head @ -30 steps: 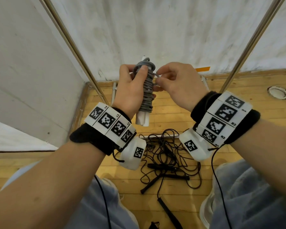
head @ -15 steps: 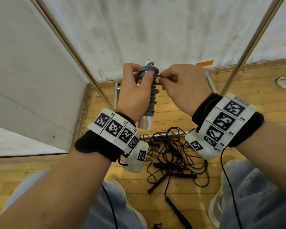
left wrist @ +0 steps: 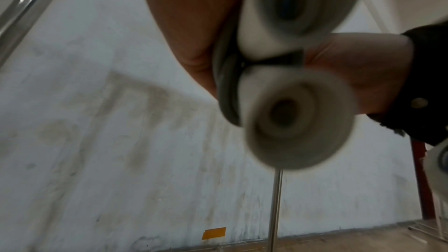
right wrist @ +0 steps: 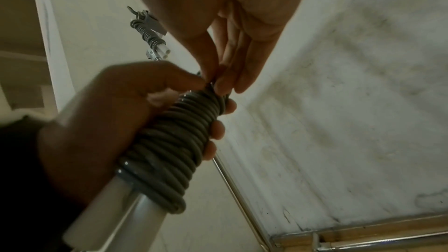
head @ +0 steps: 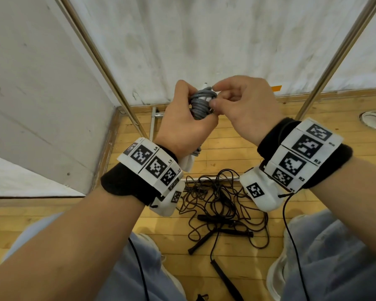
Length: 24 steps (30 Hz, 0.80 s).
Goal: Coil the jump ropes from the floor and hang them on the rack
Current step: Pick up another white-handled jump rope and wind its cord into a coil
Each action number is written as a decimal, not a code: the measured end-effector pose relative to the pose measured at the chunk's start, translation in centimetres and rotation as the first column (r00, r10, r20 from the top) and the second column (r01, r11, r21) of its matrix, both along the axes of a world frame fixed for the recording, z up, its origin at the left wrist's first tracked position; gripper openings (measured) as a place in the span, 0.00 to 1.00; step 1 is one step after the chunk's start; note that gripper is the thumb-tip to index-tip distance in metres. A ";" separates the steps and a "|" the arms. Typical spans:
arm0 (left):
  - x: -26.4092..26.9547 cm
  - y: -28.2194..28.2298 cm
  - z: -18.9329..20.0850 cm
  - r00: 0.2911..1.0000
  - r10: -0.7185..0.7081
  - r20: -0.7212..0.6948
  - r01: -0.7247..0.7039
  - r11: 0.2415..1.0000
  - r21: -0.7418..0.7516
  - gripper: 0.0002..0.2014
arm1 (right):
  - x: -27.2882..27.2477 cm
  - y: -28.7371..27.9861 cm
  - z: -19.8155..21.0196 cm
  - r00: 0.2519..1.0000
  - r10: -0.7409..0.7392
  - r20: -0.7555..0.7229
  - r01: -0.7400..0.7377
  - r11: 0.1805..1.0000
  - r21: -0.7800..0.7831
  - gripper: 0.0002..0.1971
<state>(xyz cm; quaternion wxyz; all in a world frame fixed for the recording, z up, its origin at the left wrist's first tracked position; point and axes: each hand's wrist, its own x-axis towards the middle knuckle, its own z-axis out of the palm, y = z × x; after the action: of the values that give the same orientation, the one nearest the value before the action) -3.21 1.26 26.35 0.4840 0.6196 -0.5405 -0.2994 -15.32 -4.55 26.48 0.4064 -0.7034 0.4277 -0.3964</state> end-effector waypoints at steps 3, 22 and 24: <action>0.3 -0.1 0.1 1.000 -0.021 0.016 0.021 1.000 0.021 0.21 | -0.3 0.1 0.2 1.000 0.021 -0.014 -0.022 1.000 -0.018 0.06; 0.6 0.2 0.4 0.965 -0.242 -0.097 0.252 0.962 0.107 0.08 | -2.5 -0.2 1.9 0.923 0.086 -0.376 -0.208 0.932 -0.296 0.06; 0.6 0.3 0.6 0.961 -0.254 -0.109 0.265 0.959 0.101 0.07 | -2.7 -0.2 2.2 0.919 0.082 -0.385 -0.210 0.929 -0.304 0.06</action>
<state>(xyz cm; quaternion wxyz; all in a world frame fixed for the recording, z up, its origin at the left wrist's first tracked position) -2.58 1.60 26.94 0.4292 0.5554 -0.5753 -0.4199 -17.98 -4.73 28.64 0.2211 -0.8545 0.3665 -0.2943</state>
